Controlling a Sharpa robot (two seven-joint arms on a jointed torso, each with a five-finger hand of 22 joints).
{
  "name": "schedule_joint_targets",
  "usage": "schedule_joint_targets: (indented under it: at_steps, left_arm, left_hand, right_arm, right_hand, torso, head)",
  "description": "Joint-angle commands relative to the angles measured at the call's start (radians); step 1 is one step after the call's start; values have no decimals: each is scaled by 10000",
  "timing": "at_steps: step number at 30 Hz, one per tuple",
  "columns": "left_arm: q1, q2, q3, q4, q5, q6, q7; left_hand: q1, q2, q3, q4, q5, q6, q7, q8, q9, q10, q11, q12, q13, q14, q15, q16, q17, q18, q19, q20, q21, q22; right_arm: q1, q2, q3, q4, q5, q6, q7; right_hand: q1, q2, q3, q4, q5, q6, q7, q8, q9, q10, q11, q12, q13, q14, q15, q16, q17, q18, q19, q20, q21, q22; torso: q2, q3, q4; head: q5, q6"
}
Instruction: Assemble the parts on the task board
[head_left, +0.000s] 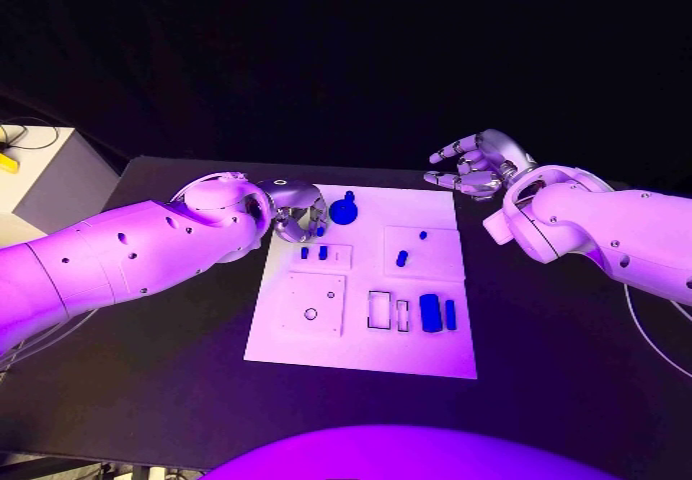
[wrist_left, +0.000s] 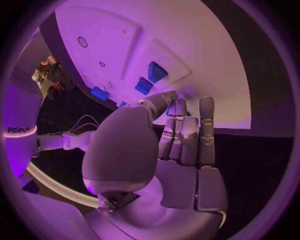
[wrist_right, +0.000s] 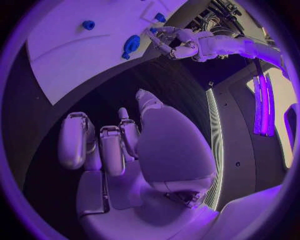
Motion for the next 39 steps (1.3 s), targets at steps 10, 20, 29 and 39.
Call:
schedule_joint_targets:
  at_steps: [10, 20, 29, 39]
  left_arm:
    - [1, -38, 3, -61, 62, 4, -213]
    - [2, -166, 6, -306, 187, -492, -119]
    - [5, -473, 20, -349, 2506, -1252, 361]
    - [14, -1060, 75, -21, 5990, -1315, 844]
  left_hand:
    - [-152, -164, 50, 47, -4, -1239, -398, -761, -385, -477, -9, 568, 235, -51, 38, 62, -58, 152, -72, -4, -5, -61]
    - [41, -22, 136, -13, 12, -1226, -323, -776, -406, -502, -25, 685, 257, -12, 20, 97, 23, 158, -51, -18, 32, -48]
    - [237, 128, 483, -184, 24, 78, 153, -24, -147, -295, 131, 760, 101, -406, 110, -232, -809, 156, -195, 4, 233, 79]
    - [99, 128, 498, -181, 28, -27, 250, 15, -128, -529, 255, 563, -119, -1364, 216, -951, -2505, 160, -464, 111, 124, 30]
  right_arm:
    - [-13, -15, 4, -6, -40, 57, 116]
    - [-15, -48, 3, -38, -157, 300, 36]
    - [-29, -153, -5, -98, -1925, 1195, 236]
    - [-186, -176, -37, -106, -5301, 1709, 232]
  right_hand:
    - [-111, -30, 64, -21, 56, -40, -13, 55, -15, -69, 7, -46, 90, 605, -26, -65, 807, 94, -30, -59, -104, 94]
    - [210, -32, 557, -128, 39, 21, -50, 131, 0, -1500, -53, -1949, -1938, 453, -80, -387, 326, 242, -314, -98, -881, -436]
    - [609, -1068, 3550, -861, -204, 648, -113, 378, 65, -2992, -130, -8210, -7713, 353, -207, -821, -125, 382, -543, -214, -1916, -1052]
    - [53, -1169, 4108, -1797, -445, 882, -70, 465, 154, -2744, 20, -10648, -9775, 349, -54, -961, -252, 384, -496, -123, -1942, -954]
  torso:
    - [-5, -2, -7]
    - [-11, -7, -11]
    - [-8, -6, -16]
    - [-18, 0, 10]
  head:
    - [-1, -2]
    - [-15, 27]
    - [-89, 132]
    - [-249, 258]
